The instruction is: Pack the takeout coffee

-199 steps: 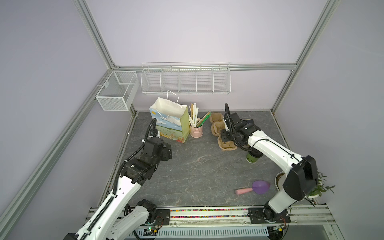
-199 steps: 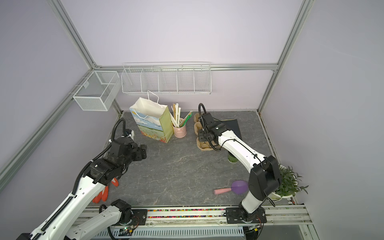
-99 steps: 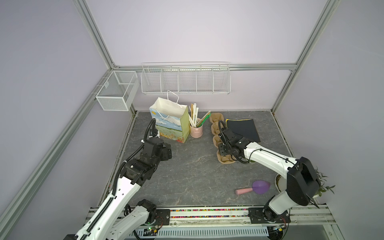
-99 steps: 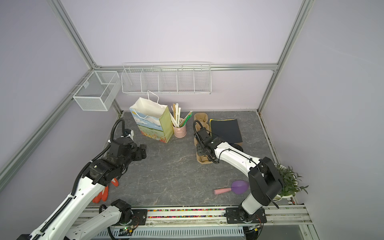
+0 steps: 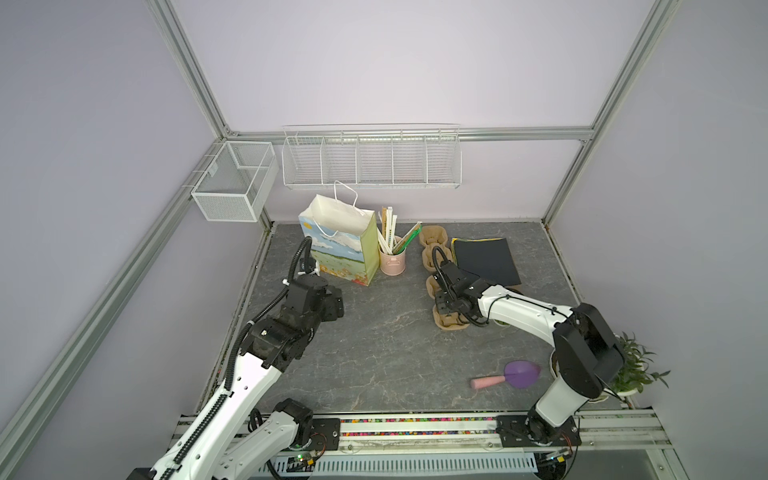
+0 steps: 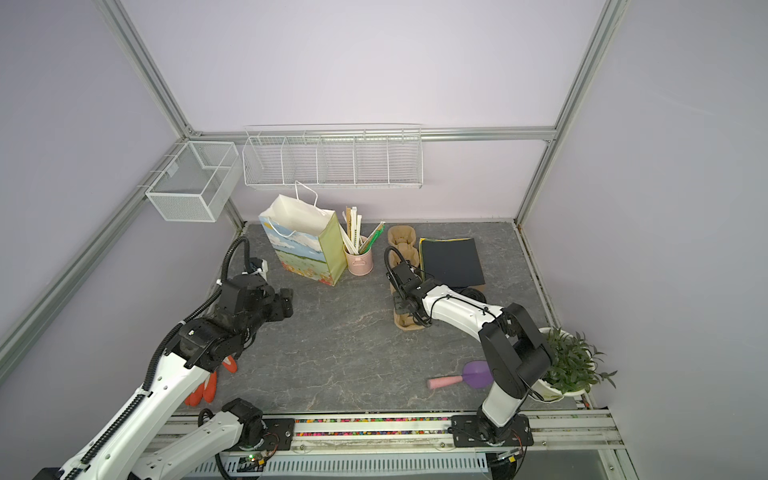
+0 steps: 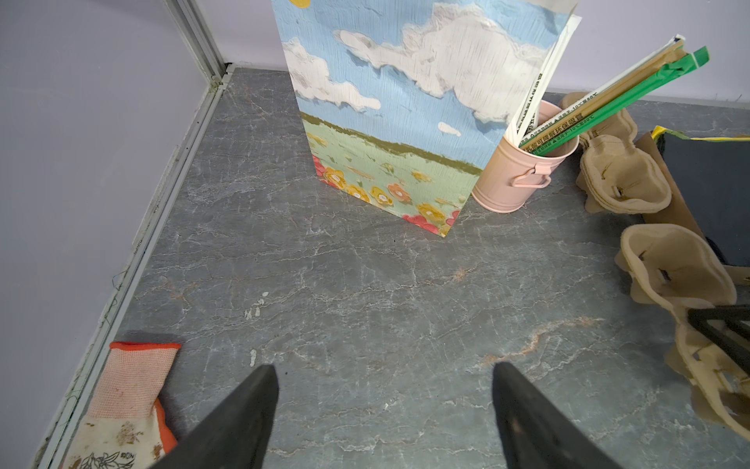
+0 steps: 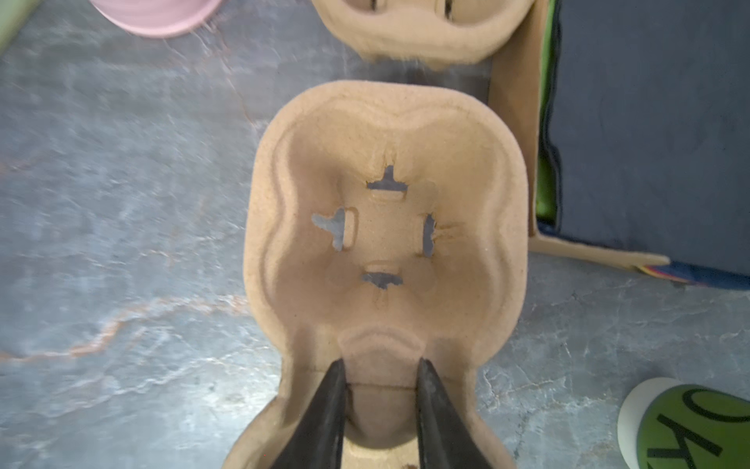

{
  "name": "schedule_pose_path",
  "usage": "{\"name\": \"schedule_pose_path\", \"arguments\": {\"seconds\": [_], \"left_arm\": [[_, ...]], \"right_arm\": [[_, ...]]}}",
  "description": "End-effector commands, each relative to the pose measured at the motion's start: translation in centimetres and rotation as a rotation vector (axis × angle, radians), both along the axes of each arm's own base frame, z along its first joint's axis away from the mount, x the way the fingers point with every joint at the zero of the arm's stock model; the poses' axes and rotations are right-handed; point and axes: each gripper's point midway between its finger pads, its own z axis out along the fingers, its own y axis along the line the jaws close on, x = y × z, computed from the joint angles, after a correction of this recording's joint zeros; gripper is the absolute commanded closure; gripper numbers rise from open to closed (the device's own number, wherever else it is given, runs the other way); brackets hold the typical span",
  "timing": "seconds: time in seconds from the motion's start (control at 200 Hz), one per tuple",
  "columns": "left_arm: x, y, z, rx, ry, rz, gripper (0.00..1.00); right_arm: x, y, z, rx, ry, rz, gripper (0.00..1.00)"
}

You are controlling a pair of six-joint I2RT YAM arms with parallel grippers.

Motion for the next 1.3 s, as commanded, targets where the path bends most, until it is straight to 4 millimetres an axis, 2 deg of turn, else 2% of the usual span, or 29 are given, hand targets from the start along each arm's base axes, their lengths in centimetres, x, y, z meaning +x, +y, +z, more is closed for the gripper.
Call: {"name": "schedule_pose_path", "arguments": {"seconds": [0.0, 0.25, 0.27, 0.415, 0.555, 0.715, 0.85, 0.984, 1.299], "left_arm": [[0.0, 0.2, -0.4, 0.010, 0.008, 0.008, 0.17], [0.2, 0.2, -0.4, 0.017, 0.012, 0.011, 0.17], [0.2, 0.2, -0.4, 0.018, 0.012, 0.013, 0.17], [0.3, 0.4, -0.4, 0.023, 0.010, 0.018, 0.17], [0.2, 0.4, -0.4, 0.024, 0.013, 0.018, 0.17], [0.2, 0.5, -0.3, 0.024, 0.008, 0.022, 0.17], [0.2, 0.5, -0.4, 0.028, 0.010, 0.021, 0.17], [0.2, 0.6, -0.4, 0.031, 0.011, 0.024, 0.17], [0.2, 0.7, -0.3, 0.034, 0.007, 0.027, 0.17]], "right_arm": [[-1.4, -1.5, 0.2, 0.003, -0.008, -0.024, 0.71], [-4.2, -4.0, 2.7, 0.030, -0.048, -0.043, 0.70], [-4.9, -4.6, 2.1, 0.020, -0.033, -0.046, 0.70], [-6.6, -5.5, 2.3, 0.054, -0.033, -0.052, 0.69], [-8.2, -6.3, 1.5, 0.051, 0.008, -0.064, 0.69], [-9.0, -7.4, 0.4, 0.008, 0.030, -0.078, 0.68], [-8.4, -8.0, -0.5, -0.032, 0.027, -0.086, 0.67], [-7.4, -7.8, -1.2, -0.016, 0.046, -0.092, 0.67], [-4.5, -8.0, -1.8, 0.014, 0.065, -0.118, 0.68]]}}
